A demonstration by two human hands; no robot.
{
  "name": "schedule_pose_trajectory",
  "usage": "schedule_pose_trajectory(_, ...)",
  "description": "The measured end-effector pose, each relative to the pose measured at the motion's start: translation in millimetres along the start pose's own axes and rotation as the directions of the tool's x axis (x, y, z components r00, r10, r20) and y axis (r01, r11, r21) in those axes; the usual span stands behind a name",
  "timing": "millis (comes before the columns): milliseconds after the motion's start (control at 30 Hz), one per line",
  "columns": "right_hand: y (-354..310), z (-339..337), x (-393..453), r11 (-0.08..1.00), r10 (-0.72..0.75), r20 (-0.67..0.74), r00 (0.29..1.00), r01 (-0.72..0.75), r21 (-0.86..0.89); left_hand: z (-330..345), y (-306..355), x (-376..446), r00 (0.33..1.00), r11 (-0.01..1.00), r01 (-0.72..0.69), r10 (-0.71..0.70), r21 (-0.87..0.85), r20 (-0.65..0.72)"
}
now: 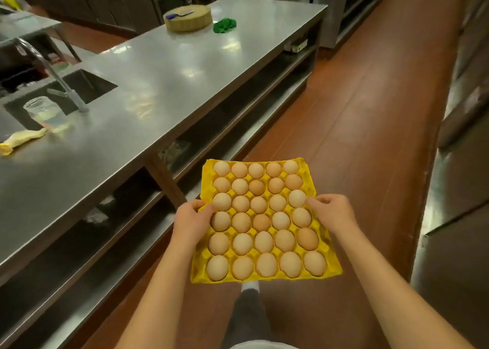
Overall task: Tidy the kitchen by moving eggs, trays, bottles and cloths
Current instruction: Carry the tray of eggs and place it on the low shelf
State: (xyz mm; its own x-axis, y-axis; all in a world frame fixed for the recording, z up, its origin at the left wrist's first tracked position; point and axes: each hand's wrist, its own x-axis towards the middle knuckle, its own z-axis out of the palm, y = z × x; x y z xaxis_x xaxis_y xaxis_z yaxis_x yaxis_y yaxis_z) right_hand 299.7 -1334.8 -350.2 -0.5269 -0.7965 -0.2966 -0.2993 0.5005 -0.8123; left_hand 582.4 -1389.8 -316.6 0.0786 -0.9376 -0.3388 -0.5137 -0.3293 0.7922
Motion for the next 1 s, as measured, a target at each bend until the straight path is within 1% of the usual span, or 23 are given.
schedule_pose_trajectory(133, -13, 1, 60, 0.996, 0.087, -0.109, 0.990, -0.087, 0.008, 20, 49, 82, 0.994, 0.995, -0.076, 0.071, 0.062, 0.087)
schedule_pose_trajectory(233, -21, -4, 98, 0.988, 0.156, -0.197, 0.968, -0.153, 0.032, 42, 86, 133, 0.984, 0.992, -0.111, 0.101, 0.062, 0.147)
schedule_pose_trajectory(333, -29, -21, 124, 0.980, 0.198, -0.279, 0.940, -0.187, 0.064, 66, 122, 170, 0.968, 0.985, -0.165, 0.150, 0.059, 0.204)
schedule_pose_trajectory(433, -31, -43, 152, 0.968, 0.249, -0.318, 0.915, -0.225, 0.111, 92, 158, 197, 0.947, 0.978, -0.198, 0.174, 0.065, 0.271)
schedule_pose_trajectory(533, -32, -62, 185, 0.955, 0.290, -0.332, 0.898, -0.252, 0.154, 120, 188, 222, 0.926, 0.978, -0.203, 0.177, 0.046, 0.334)
schedule_pose_trajectory(600, -31, -74, 211, 0.954, 0.297, -0.345, 0.890, -0.258, 0.154, 142, 205, 240, 0.922, 0.977, -0.205, 0.174, 0.056, 0.347)
schedule_pose_trajectory(667, -30, -85, 243, 0.958, 0.284, -0.331, 0.900, -0.253, 0.135, 163, 221, 257, 0.924, 0.978, -0.198, 0.164, 0.066, 0.346)
schedule_pose_trajectory(867, -26, -125, 350, 0.963, 0.268, -0.263, 0.927, -0.251, 0.099, 226, 274, 303, 0.950, 0.984, -0.157, 0.128, 0.081, 0.285)
schedule_pose_trajectory(1000, -38, -154, 423, 0.976, 0.214, -0.186, 0.959, -0.205, 0.070, 257, 306, 332, 0.970, 0.992, -0.112, 0.097, 0.057, 0.223)
